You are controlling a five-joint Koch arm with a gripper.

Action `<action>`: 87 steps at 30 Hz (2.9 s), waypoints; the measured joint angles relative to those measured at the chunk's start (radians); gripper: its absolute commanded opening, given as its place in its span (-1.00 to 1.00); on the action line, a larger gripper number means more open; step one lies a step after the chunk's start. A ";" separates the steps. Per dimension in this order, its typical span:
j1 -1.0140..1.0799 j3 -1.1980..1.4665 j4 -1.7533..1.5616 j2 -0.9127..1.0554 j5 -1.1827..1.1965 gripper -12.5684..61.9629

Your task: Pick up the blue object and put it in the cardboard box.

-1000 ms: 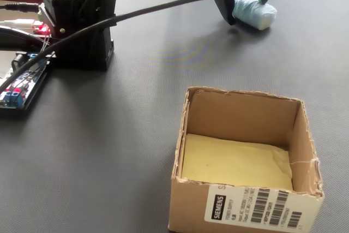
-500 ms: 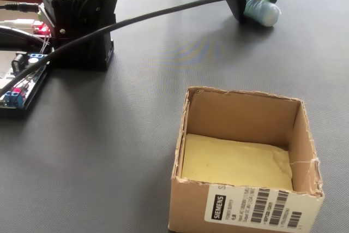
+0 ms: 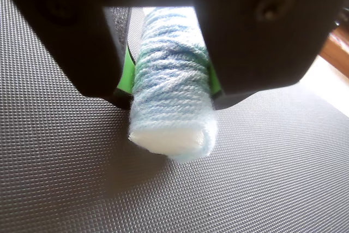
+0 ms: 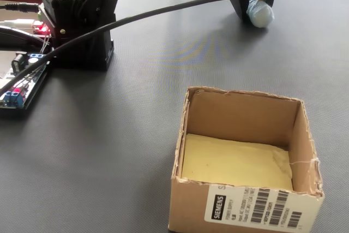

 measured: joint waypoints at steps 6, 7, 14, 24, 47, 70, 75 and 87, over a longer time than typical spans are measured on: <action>0.008 0.091 -0.121 0.067 -0.017 -0.54; 0.012 0.109 -0.143 0.083 -0.021 -0.54; 0.086 0.324 -0.282 0.267 -0.023 -0.54; 0.178 0.683 -0.426 0.637 -0.020 -0.54; 0.698 0.971 -0.623 1.072 -0.046 -0.54; 1.298 0.586 -0.612 0.699 -0.287 -0.53; 1.358 0.551 -0.581 0.617 -0.282 -0.38; 1.393 0.551 -0.495 0.584 -0.227 0.19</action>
